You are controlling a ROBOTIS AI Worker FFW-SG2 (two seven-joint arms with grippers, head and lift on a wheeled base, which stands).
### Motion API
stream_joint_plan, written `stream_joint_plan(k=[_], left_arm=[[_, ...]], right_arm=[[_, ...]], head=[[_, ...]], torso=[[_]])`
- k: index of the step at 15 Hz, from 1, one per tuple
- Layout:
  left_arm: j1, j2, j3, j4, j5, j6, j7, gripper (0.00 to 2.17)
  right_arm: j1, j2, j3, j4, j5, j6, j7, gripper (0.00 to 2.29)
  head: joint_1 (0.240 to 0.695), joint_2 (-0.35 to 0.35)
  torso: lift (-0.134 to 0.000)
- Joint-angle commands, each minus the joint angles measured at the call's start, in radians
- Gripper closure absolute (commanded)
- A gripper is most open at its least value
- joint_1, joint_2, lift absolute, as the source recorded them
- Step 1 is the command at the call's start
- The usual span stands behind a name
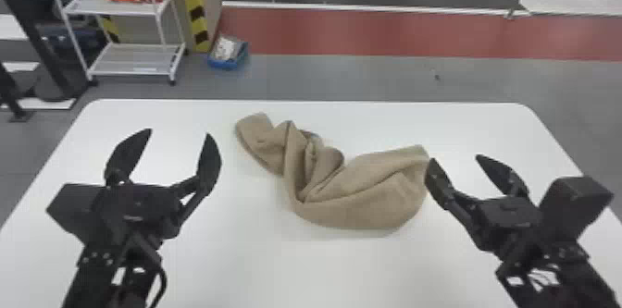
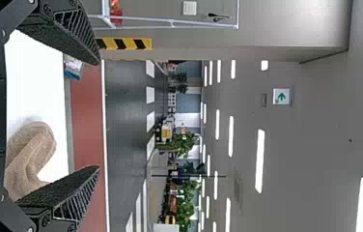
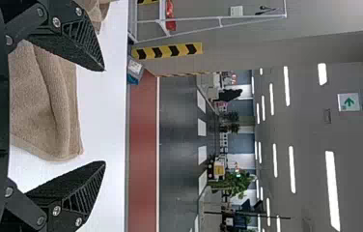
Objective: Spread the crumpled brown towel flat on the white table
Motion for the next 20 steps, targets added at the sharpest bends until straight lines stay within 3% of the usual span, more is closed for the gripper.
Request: stream_joint_plan(k=[1,7,11,20], left_arm=[[-0.005,0.004,-0.004,0.012,0.0,0.001,0.0,0.13],[-0.007,0.018,0.004,0.027,0.005,0.001,0.002,0.13],[-0.008,0.019,0.012,0.035,0.006,0.001,0.002,0.13],[-0.014,0.026,0.009,0.058,0.014,-0.026,0.003,0.13]], right_arm=[[-0.108,0.0,-0.033,0.107,0.008,0.025,0.013,0.22],[-0.444,-0.032,-0.041,0.439,0.039,0.163,0.061,0.26],[-0.581,-0.052,0.002,0.63,0.074,0.212,0.095,0.26],[-0.696,-0.047,0.086,0.797,0.093,0.277,0.137,0.29]], head=[[0.695,-0.061],[0.695,-0.116],[0.695,-0.115],[0.695,-0.082]], torso=[[-0.124],[-0.124],[-0.124],[-0.124]])
